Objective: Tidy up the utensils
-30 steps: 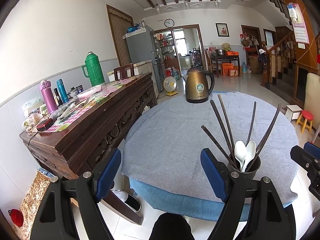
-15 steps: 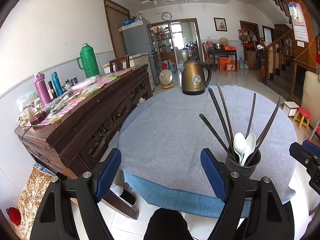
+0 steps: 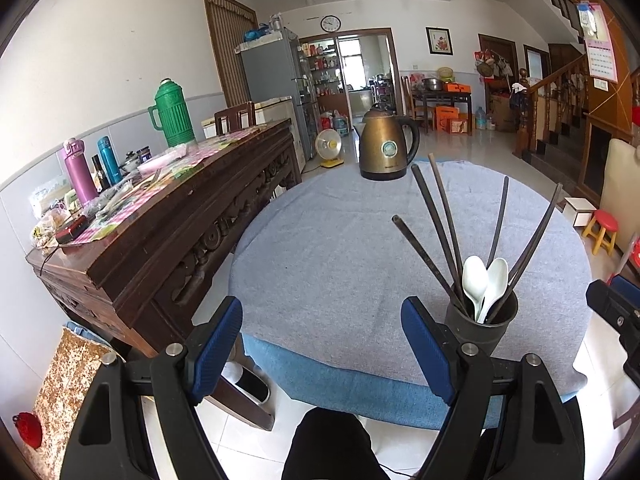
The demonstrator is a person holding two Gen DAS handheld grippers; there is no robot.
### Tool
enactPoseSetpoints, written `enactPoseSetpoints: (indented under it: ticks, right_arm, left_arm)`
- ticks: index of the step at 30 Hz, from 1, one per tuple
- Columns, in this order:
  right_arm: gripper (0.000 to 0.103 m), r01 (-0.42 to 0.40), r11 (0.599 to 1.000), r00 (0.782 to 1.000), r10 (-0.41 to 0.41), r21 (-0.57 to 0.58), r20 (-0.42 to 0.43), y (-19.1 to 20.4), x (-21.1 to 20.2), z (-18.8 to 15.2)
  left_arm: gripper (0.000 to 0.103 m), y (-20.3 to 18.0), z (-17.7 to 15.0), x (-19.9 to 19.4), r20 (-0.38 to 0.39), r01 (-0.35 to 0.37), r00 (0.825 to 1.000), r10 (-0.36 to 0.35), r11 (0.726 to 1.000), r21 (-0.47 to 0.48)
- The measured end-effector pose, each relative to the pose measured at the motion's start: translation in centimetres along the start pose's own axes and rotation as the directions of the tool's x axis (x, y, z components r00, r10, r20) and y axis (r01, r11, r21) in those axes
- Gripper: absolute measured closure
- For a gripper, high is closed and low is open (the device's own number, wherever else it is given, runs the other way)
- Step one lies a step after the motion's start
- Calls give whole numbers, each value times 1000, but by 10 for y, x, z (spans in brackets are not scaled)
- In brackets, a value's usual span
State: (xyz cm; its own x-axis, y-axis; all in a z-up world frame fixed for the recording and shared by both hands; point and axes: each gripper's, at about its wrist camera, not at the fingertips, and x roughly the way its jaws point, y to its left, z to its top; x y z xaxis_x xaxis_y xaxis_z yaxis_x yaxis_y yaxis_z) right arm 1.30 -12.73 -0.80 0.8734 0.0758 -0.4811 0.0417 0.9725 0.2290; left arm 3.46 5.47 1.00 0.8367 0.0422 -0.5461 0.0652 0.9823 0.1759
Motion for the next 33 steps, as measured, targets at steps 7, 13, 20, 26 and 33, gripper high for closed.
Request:
enactPoseSetpoints:
  ticks: [7,13,20,26,33]
  right_arm:
    - [40,-6,1000,1000,5,-26,-8,8,-2,-3]
    - [40,-5,999,1000,5,-45,-7,15,-3,-3]
    - [40,66,994,997,-69,-85,-28,26,3,-2]
    - [40,162,981,985,-167,-108,-36,27,5,-1]
    - [40,238,964,968,-245,-117,-51,21,7,0]
  left_arm:
    - [21,6,1,-5,14,-18,1000,19,1000,-12]
    - [21,15,-1,-6,12,-15,1000,15,999,-45]
    - [21,15,-4,-6,8,0,1000,1,999,-42]
    - [21,11,-4,-7,8,12,1000,-12,1000,-27]
    - [21,3,-7,-7,7,43,999,-43,999,-12]
